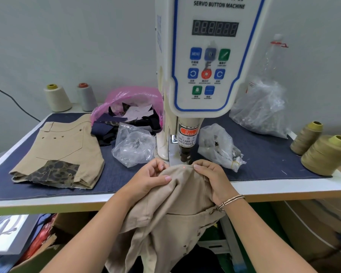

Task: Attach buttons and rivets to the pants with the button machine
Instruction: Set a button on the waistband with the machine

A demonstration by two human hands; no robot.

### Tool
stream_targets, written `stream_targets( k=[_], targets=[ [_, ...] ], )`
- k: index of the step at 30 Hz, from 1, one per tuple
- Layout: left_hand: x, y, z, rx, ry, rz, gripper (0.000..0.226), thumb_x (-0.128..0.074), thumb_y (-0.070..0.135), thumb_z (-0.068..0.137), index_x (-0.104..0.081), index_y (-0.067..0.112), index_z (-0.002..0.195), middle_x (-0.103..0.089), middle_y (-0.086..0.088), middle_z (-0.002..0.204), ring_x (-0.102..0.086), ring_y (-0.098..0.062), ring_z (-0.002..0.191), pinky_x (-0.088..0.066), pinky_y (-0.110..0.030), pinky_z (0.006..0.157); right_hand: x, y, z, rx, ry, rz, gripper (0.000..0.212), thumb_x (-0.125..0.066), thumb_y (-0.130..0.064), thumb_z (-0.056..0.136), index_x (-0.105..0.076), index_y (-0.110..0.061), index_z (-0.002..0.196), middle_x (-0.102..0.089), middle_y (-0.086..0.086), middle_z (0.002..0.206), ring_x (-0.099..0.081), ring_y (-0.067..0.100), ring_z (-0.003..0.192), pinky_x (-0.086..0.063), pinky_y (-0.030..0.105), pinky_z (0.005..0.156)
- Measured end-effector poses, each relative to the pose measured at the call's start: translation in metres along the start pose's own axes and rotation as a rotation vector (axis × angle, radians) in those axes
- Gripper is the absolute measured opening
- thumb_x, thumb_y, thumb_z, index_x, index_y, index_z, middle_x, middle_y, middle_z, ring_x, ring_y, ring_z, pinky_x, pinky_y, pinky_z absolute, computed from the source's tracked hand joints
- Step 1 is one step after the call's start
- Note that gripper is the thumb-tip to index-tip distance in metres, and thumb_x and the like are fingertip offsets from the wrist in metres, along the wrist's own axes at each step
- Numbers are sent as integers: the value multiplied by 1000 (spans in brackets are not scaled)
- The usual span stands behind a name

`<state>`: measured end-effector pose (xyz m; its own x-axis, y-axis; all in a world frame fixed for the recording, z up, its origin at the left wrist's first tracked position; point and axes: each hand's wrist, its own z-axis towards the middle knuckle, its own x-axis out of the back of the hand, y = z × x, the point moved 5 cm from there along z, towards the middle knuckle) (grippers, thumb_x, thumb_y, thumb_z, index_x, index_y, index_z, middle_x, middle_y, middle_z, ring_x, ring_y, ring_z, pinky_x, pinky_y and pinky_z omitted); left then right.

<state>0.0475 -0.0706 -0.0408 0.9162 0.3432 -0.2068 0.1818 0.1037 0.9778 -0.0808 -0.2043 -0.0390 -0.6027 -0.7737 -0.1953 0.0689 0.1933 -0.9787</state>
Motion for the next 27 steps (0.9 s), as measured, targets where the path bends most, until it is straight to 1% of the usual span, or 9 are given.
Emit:
stream_targets(
  k=[4,8,10,14,17,20,23,25,27],
  targets=[
    [0,0,0,4,2,9,33,-67,5,73,-38,13,84,-58,6,82,-53,-6,71,-48,-17,66,1,0,-1,3,-2,-11,28,-57,-7,89,-73,-21,71,-67,0,74,-61,9,74,-49,20,70],
    [0,0,0,-1,-5,14,34,-67,3,73,-37,13,85,-59,8,81,-55,-5,69,-48,-17,64,0,0,0,8,-15,29,25,-56,-3,89,-71,-15,74,-67,1,69,-61,7,67,-50,17,63],
    [-1,1,0,-2,-5,24,35,-67,3,74,-36,13,86,-60,9,81,-55,-4,69,-48,-17,64,-1,-1,0,14,-18,8,22,-56,-4,89,-69,-13,75,-66,0,69,-61,7,68,-49,17,64],
    [-4,4,-3,10,0,39,35,-69,5,72,-37,13,85,-57,5,83,-52,-7,69,-47,-18,64,-1,-1,-2,34,-20,-12,27,-55,-4,90,-71,-18,72,-65,-1,70,-60,6,69,-49,16,65],
    [-9,6,-10,28,-34,42,38,-72,5,71,-38,14,86,-52,2,83,-48,-8,68,-46,-19,61,-5,-5,-10,74,-78,-37,31,-54,-5,90,-69,-22,69,-61,-5,67,-54,6,66,-45,20,66],
    [-19,5,-24,45,-124,-16,30,-74,17,73,-49,16,89,-55,4,84,-50,-7,70,-43,-19,63,-9,-13,-30,145,-161,-85,19,-57,-15,83,-67,-26,70,-56,-9,69,-49,3,67,-39,18,66],
    [-24,2,-37,170,-141,-142,20,-68,29,77,-60,19,93,-62,-2,93,-49,-15,69,-34,-30,61,-19,-30,-53,235,-271,-142,10,-59,-25,81,-66,-28,74,-56,-13,72,-49,-1,68,-39,11,65],
    [-26,3,-42,230,-151,13,17,-60,34,84,-63,21,95,-64,2,91,-52,-16,72,-38,-27,64,-33,-47,-66,315,-363,-208,11,-55,-28,83,-64,-31,77,-54,-14,72,-48,-3,66,-39,8,62],
    [-30,6,-43,226,-176,226,20,-56,38,84,-66,25,96,-64,6,93,-56,-12,87,-44,-21,78,-50,-64,-75,415,-434,-279,11,-53,-25,86,-61,-27,79,-53,-12,74,-47,2,69,-38,11,68]
  ],
)
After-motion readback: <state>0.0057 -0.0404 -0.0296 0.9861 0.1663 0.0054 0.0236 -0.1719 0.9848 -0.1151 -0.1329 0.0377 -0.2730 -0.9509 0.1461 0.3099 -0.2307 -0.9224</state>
